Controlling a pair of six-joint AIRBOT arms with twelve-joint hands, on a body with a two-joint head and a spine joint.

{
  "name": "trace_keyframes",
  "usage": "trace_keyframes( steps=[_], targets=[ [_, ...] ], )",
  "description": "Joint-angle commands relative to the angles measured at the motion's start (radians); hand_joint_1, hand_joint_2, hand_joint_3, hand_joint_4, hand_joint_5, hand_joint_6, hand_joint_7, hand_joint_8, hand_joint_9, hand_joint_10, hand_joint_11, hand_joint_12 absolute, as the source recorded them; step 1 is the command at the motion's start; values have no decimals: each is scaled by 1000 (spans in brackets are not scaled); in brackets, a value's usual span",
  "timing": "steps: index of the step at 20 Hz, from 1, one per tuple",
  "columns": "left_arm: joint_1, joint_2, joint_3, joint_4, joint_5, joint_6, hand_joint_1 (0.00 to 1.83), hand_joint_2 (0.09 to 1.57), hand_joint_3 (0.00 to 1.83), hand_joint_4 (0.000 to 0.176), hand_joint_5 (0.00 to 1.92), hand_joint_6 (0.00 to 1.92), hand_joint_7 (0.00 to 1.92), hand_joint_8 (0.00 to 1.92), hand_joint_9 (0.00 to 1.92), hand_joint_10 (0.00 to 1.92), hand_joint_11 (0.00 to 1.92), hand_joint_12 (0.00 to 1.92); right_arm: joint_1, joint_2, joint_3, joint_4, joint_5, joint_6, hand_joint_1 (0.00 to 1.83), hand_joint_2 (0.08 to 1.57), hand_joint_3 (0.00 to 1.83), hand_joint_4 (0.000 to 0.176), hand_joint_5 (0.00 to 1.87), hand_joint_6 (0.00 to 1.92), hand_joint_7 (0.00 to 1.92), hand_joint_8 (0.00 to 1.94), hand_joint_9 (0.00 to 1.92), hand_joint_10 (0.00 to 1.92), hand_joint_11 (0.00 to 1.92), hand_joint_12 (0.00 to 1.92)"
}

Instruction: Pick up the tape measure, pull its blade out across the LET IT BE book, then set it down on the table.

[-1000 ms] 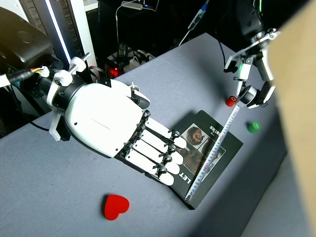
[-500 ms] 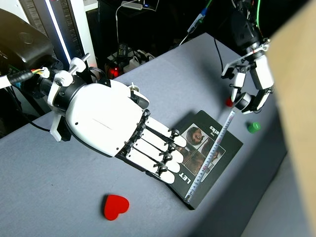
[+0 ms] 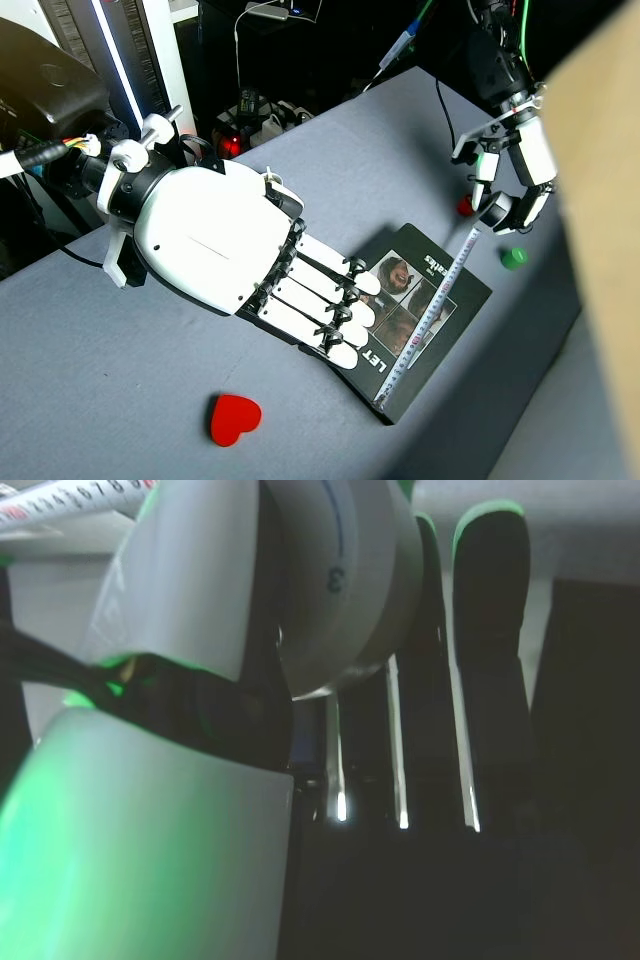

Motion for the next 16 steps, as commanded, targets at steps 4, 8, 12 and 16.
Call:
trace_keyframes(
  steps=[4,8,12,16],
  targets=[
    [-16,-7,24,13,-100,7,1372,1139,0,0,866,949,963,1046,850,1390,794,1340,6,4,-4,-56,13,6,47,1064,5,87,0,0,0,0,0,0,58,68],
    [-20,-8,29,14,-99,7,1370,1143,1,0,850,968,958,1056,844,1399,790,1347,6,4,-4,-57,13,6,45,1065,4,87,0,0,0,0,0,0,74,84],
    [-25,-9,29,22,-99,7,1372,1136,0,0,884,945,960,1044,850,1388,791,1354,5,4,-4,-59,13,6,45,1066,3,87,0,0,0,0,0,0,55,81],
    [-30,-9,29,29,-99,7,1372,1136,0,0,885,945,959,1044,850,1387,790,1356,5,4,-4,-59,13,6,45,1066,3,87,0,0,0,0,0,0,51,83]
  ],
)
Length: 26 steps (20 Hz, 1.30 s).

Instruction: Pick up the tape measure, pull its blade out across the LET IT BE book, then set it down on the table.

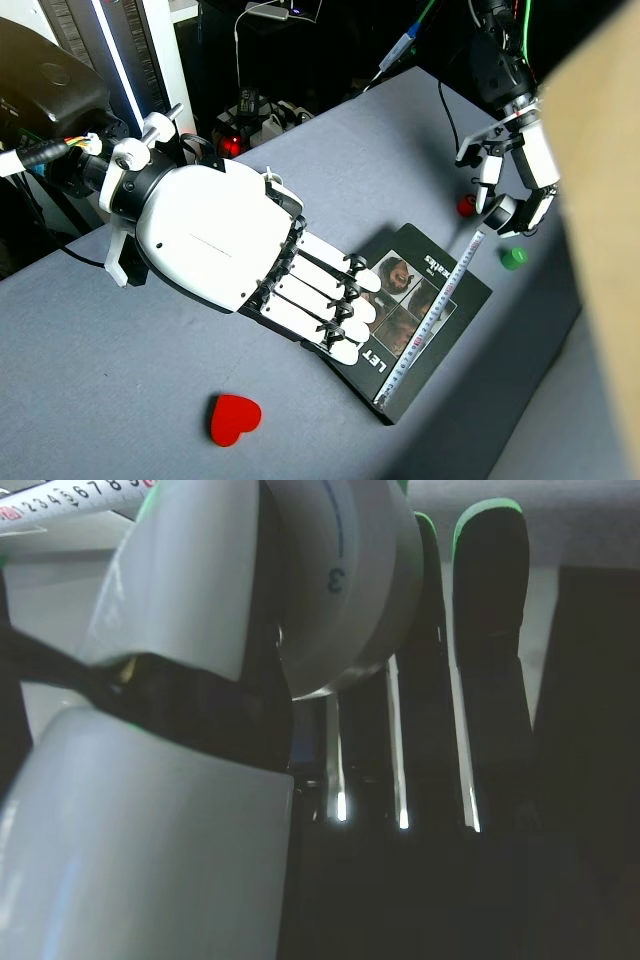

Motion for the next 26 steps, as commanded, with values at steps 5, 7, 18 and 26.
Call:
trace_keyframes(
  steps=[5,7,18,26],
  targets=[
    [-53,13,-7,13,-99,6,1370,1143,1,0,856,969,953,1059,844,1399,788,1354,4,5,-4,-53,20,6,45,1067,2,87,0,0,0,0,0,0,49,88],
    [-81,32,-43,11,-89,25,1370,1145,1,0,851,976,949,1065,842,1402,786,1356,4,5,-4,-55,19,6,43,1068,2,87,0,0,0,0,0,0,51,93],
    [-204,208,-301,-174,-11,204,1371,1142,0,0,870,954,956,1062,834,1407,797,1379,1,5,-4,-56,25,10,49,1080,0,87,0,0,0,0,0,0,0,175],
    [-77,368,-522,-288,-21,187,1371,1140,0,0,893,926,952,1066,831,1410,801,1384,-4,5,-4,-57,28,10,34,1083,3,86,0,0,7,0,0,0,0,253]
  ],
)
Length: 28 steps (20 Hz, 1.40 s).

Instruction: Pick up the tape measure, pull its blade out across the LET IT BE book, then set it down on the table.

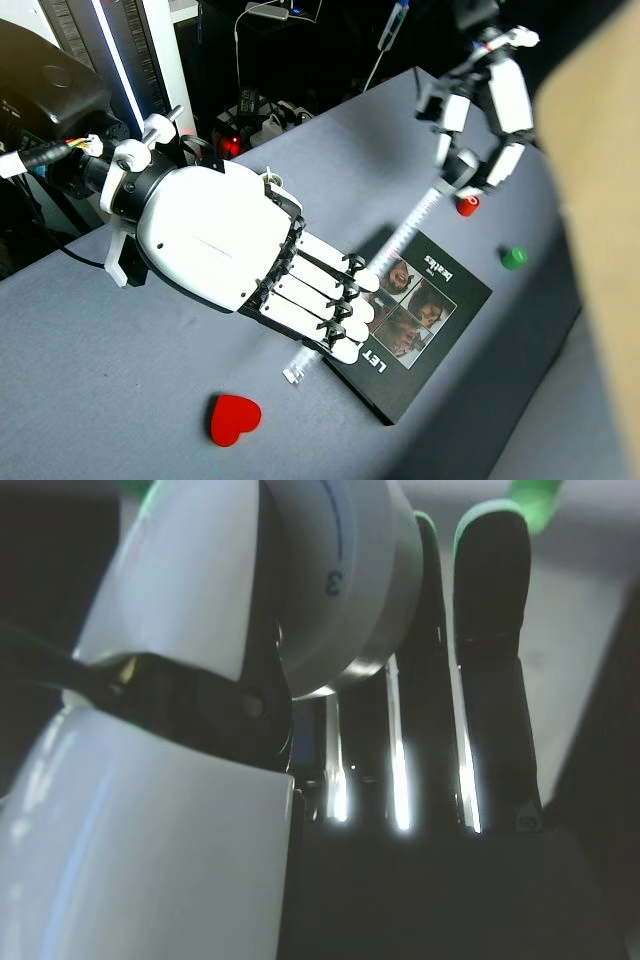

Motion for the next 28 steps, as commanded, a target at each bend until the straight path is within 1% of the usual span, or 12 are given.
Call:
trace_keyframes(
  steps=[1,3,5,7,10,13,18,19,24,26,27,28],
  targets=[
    [7,13,-10,4,-95,-20,1371,1140,0,0,897,925,951,1067,830,1410,801,1383,2,5,-4,-51,32,6,34,1086,4,86,0,0,6,0,0,0,0,250],
    [65,16,-46,12,-123,-72,1371,1139,0,0,903,921,950,1065,831,1408,799,1381,2,5,-4,-51,32,6,33,1088,4,87,0,0,5,0,0,0,0,252],
    [90,-2,-54,44,-137,-114,1371,1138,0,0,901,924,953,1060,832,1407,797,1381,2,5,-4,-51,29,8,32,1089,3,87,0,0,5,0,0,0,0,266],
    [103,-34,-51,85,-145,-148,1371,1138,0,0,901,923,954,1059,833,1406,795,1380,2,5,-4,-51,29,8,32,1088,2,86,4,2,4,0,0,0,0,269],
    [139,-87,-39,115,-175,-197,1371,1139,0,0,900,916,953,1062,833,1408,793,1380,2,5,-4,-51,29,8,32,1089,2,87,4,1,12,3,0,0,0,271],
    [199,-138,-21,175,-246,-294,1371,1139,0,0,887,926,954,1059,841,1405,793,1377,2,5,-4,-51,27,9,32,1089,2,87,4,1,14,3,0,0,0,270],
    [240,-189,35,244,-265,-333,1370,1144,0,0,868,949,940,1072,845,1408,798,1358,1,4,-4,-53,24,10,48,1084,0,86,10,2,33,6,12,4,0,275],
    [244,-200,55,262,-268,-338,1370,1140,0,0,902,905,934,1083,844,1405,790,1374,0,3,-4,-55,24,10,53,1082,0,87,7,0,37,4,13,2,0,297],
    [243,-248,130,302,-289,-351,1370,1143,1,0,879,934,944,1077,837,1410,786,1388,-1,2,-4,-62,23,13,51,1087,2,87,13,2,44,5,22,4,0,291],
    [240,-256,149,308,-294,-351,1373,1132,0,0,888,906,984,1028,877,1390,773,1390,-1,2,-4,-63,22,15,49,1089,2,86,12,2,54,6,23,3,0,308],
    [236,-260,157,312,-295,-351,1368,1147,2,0,848,973,951,1073,833,1414,752,1385,-1,2,-4,-65,22,15,49,1089,1,86,16,3,57,7,27,4,0,310],
    [230,-265,167,313,-295,-348,1256,1152,0,0,855,1003,960,1166,798,1088,709,1322,-2,2,-4,-66,22,15,48,1089,1,86,14,2,58,6,28,4,0,314]
  ],
)
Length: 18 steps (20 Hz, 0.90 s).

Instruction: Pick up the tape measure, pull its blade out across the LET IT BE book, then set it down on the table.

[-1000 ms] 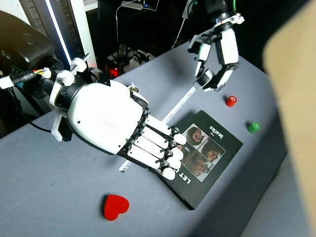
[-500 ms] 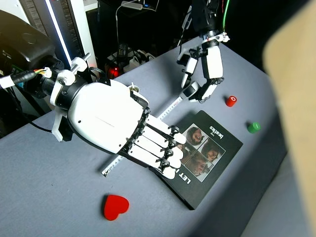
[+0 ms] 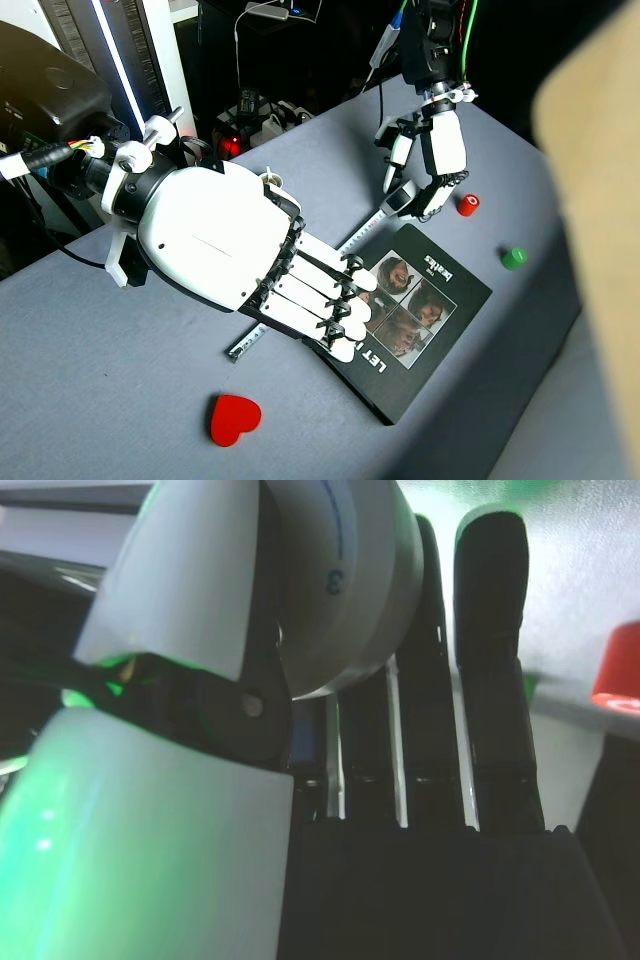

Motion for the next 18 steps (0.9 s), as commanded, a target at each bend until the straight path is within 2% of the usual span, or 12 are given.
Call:
trace_keyframes(
  steps=[1,2,3,4,5,8,10,11,13,16,18],
  targets=[
    [-14,-4,7,5,-102,-3,1209,1168,0,0,858,1049,903,1235,788,862,666,1258,5,4,-4,-58,25,8,47,1090,1,86,15,2,58,5,29,4,0,315],
    [-20,-6,11,5,-102,-1,1125,1177,0,0,851,1146,813,702,752,627,569,1165,5,4,-4,-58,25,9,47,1090,1,86,14,2,58,5,29,4,0,316],
    [-20,-5,11,5,-102,-1,1125,1177,0,0,851,1146,813,702,752,627,569,1165,5,4,-4,-58,25,9,47,1090,1,86,14,2,58,5,29,4,0,316],
    [-21,-5,11,3,-102,0,980,1138,0,0,739,530,821,337,720,373,449,1048,5,4,-4,-58,25,9,48,1091,1,86,17,3,63,7,26,2,0,313],
    [-20,-5,10,0,-102,1,800,1072,0,0,700,55,754,50,647,104,294,916,5,4,-4,-58,25,9,49,1090,1,87,14,0,65,4,25,1,0,302],
    [-18,-3,7,0,-102,2,768,1058,0,0,683,13,733,14,642,48,275,889,5,4,-4,-59,25,10,48,1090,1,87,13,0,66,4,25,1,0,301],
    [-25,2,6,1,-102,3,553,943,0,0,536,0,493,0,457,0,92,814,4,4,-4,-61,25,10,48,1091,1,87,14,3,58,0,25,1,0,290],
    [-32,6,6,1,-98,8,525,946,0,0,521,0,475,0,437,0,92,815,4,4,-4,-61,25,10,49,1091,1,87,15,3,58,0,25,0,0,288],
    [-67,29,8,1,-63,41,429,972,6,0,444,0,431,0,403,0,87,820,4,4,-4,-62,25,10,49,1091,0,87,12,0,53,0,18,0,0,251],
    [-135,55,23,0,-32,90,428,972,4,0,443,2,435,3,398,0,85,821,3,4,-4,-62,25,10,49,1091,0,87,7,0,54,1,19,1,0,246],
    [-236,74,28,-47,42,224,444,963,0,0,442,1,432,2,393,0,83,823,3,4,-4,-62,23,11,49,1091,0,87,8,1,54,1,21,1,0,245]
  ],
)
